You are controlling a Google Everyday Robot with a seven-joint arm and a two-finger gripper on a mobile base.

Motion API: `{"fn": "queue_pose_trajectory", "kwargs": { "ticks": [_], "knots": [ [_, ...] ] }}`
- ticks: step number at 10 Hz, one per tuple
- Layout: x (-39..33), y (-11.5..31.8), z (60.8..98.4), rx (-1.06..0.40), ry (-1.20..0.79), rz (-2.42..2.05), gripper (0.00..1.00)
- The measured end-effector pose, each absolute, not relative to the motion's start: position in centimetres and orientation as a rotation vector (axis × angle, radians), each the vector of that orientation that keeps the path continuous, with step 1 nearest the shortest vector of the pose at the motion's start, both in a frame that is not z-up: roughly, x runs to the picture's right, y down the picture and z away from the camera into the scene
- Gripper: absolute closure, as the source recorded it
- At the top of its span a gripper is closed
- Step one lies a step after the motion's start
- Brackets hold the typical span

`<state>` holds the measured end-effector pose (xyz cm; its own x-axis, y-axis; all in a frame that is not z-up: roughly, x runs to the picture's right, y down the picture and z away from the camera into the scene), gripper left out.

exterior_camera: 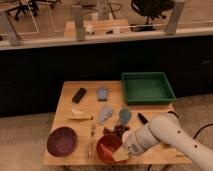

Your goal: Place pepper in red bowl

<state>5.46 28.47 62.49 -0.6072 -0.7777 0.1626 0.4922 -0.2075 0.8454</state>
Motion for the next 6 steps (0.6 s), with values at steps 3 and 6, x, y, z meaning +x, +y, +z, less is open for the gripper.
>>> {"fn": "queue_pose_trajectory", "kwargs": {
  "ticks": [3,6],
  "knots": [
    [5.4,28.85,62.44,0.392,-1.203,-1.933,0.86],
    [5.29,29.04,62.37,0.396,-1.216,-1.953,0.86]
  ]
}}
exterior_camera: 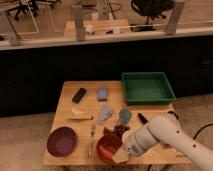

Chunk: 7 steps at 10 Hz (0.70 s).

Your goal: Place pepper in red bowl

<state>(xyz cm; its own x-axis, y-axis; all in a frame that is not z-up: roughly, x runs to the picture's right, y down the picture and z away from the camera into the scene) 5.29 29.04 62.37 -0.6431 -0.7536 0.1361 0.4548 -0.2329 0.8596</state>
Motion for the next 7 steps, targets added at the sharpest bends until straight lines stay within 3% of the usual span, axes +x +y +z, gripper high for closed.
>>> {"fn": "queue_pose_trajectory", "kwargs": {
  "ticks": [7],
  "knots": [
    [4.8,29.2,64.4,0.318,-1.207,-1.94,0.86]
  ]
}}
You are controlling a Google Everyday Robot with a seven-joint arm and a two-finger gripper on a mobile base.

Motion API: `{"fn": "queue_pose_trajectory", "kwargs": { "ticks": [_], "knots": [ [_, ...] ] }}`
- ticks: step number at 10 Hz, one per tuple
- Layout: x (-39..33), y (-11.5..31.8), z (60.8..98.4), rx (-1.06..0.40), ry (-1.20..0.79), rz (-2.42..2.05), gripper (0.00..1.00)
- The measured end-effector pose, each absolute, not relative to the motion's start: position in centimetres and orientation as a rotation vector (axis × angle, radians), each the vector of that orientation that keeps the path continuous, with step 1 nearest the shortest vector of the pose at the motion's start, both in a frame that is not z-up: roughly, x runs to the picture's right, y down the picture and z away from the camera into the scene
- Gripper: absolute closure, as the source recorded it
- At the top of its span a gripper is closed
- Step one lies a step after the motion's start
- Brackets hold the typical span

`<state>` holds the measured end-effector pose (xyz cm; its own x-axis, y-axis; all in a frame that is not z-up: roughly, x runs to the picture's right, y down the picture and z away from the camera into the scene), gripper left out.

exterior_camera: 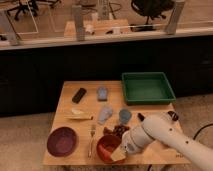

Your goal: Place pepper in red bowl

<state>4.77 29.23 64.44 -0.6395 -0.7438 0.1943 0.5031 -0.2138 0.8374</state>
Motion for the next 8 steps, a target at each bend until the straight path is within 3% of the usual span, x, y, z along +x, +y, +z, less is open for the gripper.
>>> {"fn": "queue_pose_trajectory", "kwargs": {
  "ticks": [8],
  "knots": [
    [5.8,28.7,66.0,0.284,-1.169,-1.905,0.86]
  ]
}}
